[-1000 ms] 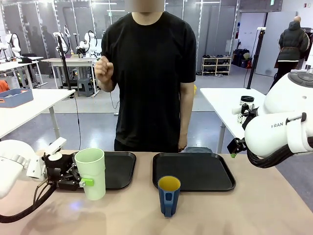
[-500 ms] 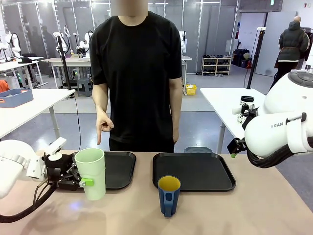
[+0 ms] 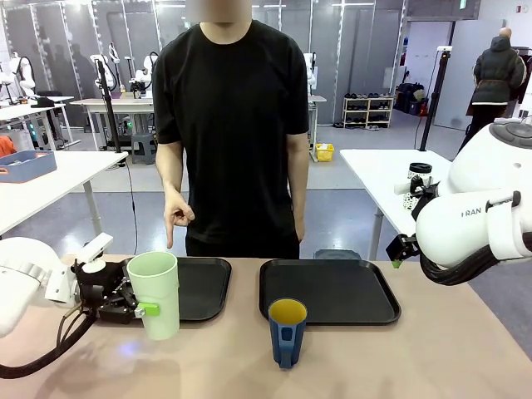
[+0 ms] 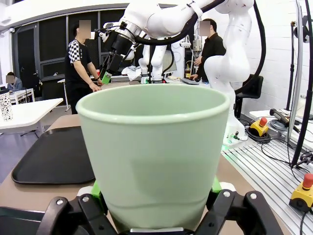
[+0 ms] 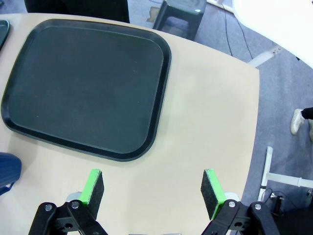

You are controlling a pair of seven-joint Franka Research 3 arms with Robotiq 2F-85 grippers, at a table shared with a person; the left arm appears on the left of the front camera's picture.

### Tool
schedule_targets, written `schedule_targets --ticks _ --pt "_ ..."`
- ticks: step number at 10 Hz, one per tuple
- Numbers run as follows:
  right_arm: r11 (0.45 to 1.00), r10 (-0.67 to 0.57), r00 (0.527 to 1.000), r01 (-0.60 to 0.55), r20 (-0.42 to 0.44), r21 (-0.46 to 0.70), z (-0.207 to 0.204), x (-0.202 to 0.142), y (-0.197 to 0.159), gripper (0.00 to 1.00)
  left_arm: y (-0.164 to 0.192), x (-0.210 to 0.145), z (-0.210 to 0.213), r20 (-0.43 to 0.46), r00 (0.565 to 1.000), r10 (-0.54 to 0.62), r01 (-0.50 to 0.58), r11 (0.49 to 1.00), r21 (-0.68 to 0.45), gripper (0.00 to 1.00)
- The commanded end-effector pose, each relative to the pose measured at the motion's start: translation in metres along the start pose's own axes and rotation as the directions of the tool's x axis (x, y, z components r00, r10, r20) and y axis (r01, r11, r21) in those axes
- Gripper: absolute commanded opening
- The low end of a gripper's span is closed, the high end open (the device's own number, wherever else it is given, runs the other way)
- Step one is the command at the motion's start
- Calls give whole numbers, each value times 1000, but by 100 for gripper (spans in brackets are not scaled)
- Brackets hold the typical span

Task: Sort and store the cups by type.
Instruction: Place the picked Reusable plastic cup into the Flat Tray indicated by the person.

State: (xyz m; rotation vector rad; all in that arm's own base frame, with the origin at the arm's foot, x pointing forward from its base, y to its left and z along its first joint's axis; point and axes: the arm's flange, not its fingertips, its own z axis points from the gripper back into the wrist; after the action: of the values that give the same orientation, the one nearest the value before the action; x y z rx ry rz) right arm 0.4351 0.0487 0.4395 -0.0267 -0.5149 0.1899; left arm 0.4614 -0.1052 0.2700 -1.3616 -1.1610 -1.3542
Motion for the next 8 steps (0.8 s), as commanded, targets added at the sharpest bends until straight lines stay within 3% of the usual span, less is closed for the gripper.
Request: schedule_targets --ticks 1,4,5,8 --pt "1000 -1 1000 1 -1 1 -1 -2 0 100 2 1 0 0 1000 -9 9 1000 -2 16" --pt "1000 -1 1000 1 -1 1 -1 -2 0 100 2 1 0 0 1000 -9 9 1000 -2 16" --pt "1000 -1 1000 1 -1 1 -1 -2 0 100 0 0 0 0 1000 0 0 1000 0 85" --pt "1000 -1 1000 1 -1 1 -1 -2 0 100 34 34 28 -15 997 -81 81 996 37 85"
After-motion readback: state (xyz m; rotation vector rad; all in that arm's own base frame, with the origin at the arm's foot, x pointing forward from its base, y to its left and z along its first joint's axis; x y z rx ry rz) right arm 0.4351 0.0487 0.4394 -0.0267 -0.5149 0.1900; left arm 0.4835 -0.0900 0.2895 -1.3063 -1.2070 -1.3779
